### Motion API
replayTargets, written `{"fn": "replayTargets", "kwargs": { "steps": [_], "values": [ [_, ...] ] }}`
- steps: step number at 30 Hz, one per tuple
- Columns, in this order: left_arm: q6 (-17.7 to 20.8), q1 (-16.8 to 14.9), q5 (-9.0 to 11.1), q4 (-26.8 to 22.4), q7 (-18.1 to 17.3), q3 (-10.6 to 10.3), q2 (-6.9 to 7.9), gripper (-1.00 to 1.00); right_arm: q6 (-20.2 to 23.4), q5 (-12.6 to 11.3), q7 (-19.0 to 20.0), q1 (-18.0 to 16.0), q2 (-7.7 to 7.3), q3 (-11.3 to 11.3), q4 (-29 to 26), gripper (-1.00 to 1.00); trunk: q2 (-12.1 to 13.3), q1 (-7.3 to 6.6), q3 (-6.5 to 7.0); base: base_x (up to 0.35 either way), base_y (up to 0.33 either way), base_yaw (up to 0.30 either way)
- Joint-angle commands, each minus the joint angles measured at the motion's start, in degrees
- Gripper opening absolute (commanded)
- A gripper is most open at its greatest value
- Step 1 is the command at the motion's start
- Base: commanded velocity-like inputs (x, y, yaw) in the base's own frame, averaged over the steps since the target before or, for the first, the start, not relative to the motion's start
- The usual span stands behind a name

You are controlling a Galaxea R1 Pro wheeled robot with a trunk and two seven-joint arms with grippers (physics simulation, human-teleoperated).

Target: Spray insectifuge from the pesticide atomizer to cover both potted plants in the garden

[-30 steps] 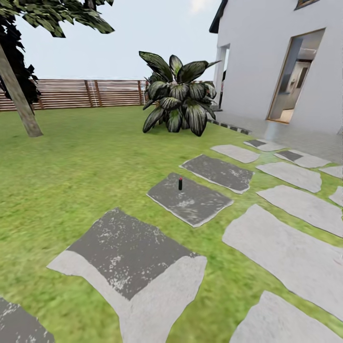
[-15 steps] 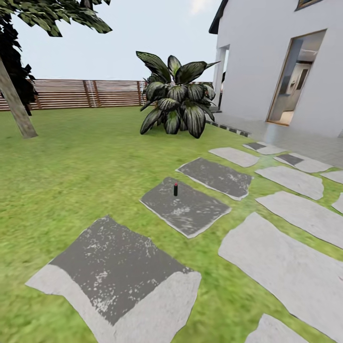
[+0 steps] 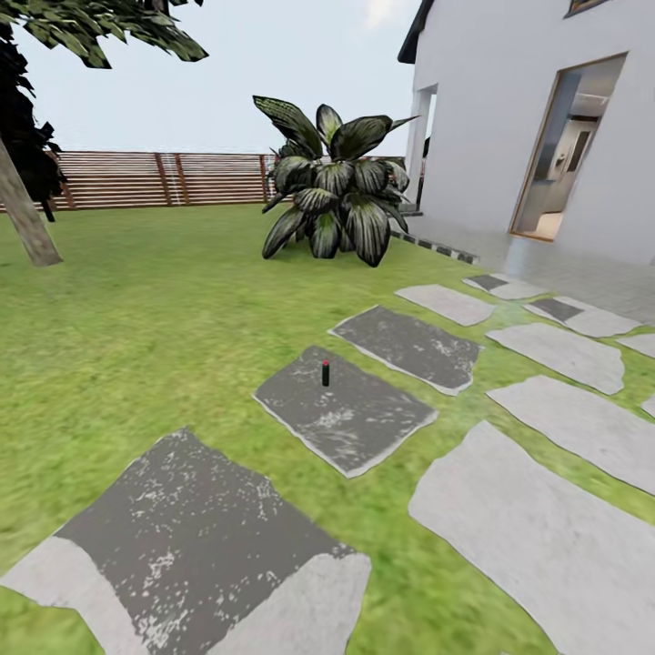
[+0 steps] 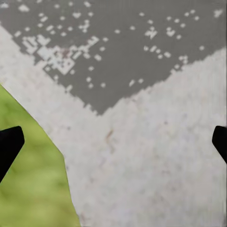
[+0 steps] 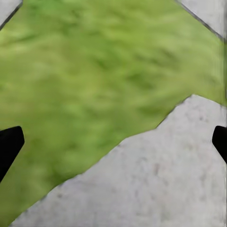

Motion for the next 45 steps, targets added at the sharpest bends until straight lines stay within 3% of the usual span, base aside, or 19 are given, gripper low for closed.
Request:
{"fn": "replayTargets", "kwargs": {
  "steps": [1,45],
  "values": [
    [-0.19,-0.03,0.09,0.04,-0.02,0.06,0.00,1.00,-0.18,0.02,-0.02,-0.03,0.00,0.02,0.06,1.00,-0.02,0.02,-0.05,0.281,-0.161,0.000],
    [-0.19,-0.03,0.09,0.04,-0.02,0.12,-0.01,1.00,-0.18,0.02,-0.02,-0.03,0.00,0.02,0.15,1.00,-0.02,0.02,-0.05,0.281,-0.162,0.000]
  ]
}}
